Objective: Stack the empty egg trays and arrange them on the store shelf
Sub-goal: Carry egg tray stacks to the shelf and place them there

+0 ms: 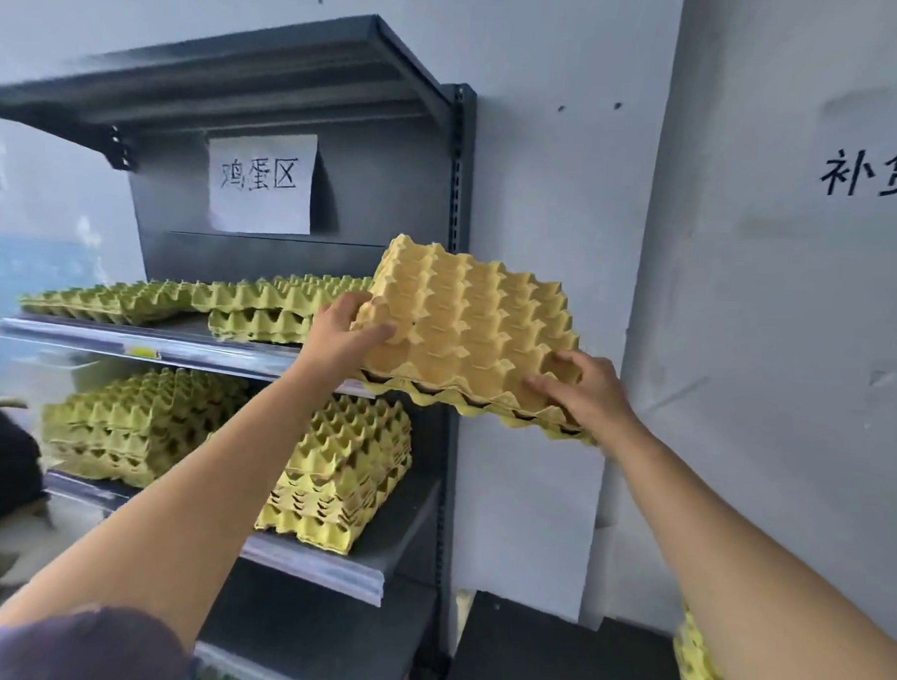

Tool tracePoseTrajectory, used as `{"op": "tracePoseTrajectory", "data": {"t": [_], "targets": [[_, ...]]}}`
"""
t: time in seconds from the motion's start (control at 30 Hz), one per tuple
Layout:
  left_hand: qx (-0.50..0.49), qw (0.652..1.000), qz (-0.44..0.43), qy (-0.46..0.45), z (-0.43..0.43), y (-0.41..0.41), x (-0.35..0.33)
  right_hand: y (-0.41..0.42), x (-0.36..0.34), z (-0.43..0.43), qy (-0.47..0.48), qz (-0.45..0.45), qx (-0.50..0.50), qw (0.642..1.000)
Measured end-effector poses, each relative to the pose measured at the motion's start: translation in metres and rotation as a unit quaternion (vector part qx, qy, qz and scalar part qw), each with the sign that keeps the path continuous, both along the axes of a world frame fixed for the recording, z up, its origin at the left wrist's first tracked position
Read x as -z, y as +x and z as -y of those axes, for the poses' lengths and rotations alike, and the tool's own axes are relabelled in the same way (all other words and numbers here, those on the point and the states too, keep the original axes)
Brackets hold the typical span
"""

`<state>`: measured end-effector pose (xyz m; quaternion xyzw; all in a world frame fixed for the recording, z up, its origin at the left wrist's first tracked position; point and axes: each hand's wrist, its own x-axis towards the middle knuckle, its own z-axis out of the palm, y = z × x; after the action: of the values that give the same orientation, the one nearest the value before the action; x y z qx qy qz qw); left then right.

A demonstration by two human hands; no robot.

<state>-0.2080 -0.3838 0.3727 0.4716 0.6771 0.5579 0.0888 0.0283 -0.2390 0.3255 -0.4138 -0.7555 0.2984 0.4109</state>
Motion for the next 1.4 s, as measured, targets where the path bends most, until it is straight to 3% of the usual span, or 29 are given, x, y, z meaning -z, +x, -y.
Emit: {"op": "tracePoseTrajectory", "data": {"t": [0.37, 0.63, 1.03, 1.4], "targets": [[-0.153, 0.981, -0.111, 0.038, 0.054, -0.167, -0.012, -0.195, -0.051, 0.050, 0.041, 0.011, -0.013, 0.999], [-0.126, 0.985, -0.084, 0.077, 0.060, -0.256, -0.021, -0.303, -0.091, 0.039, 0.084, 0.043, -0.028, 0.995], [-0.204, 0.972, -0.044, 0.105, 0.031, -0.395, -0.018, -0.452, -0.126, 0.014, 0.149, 0.138, -0.052, 0.978], [-0.204, 0.972, -0.032, 0.113, 0.030, -0.573, -0.018, -0.627, -0.126, 0.023, 0.156, 0.140, -0.027, 0.977]]}}
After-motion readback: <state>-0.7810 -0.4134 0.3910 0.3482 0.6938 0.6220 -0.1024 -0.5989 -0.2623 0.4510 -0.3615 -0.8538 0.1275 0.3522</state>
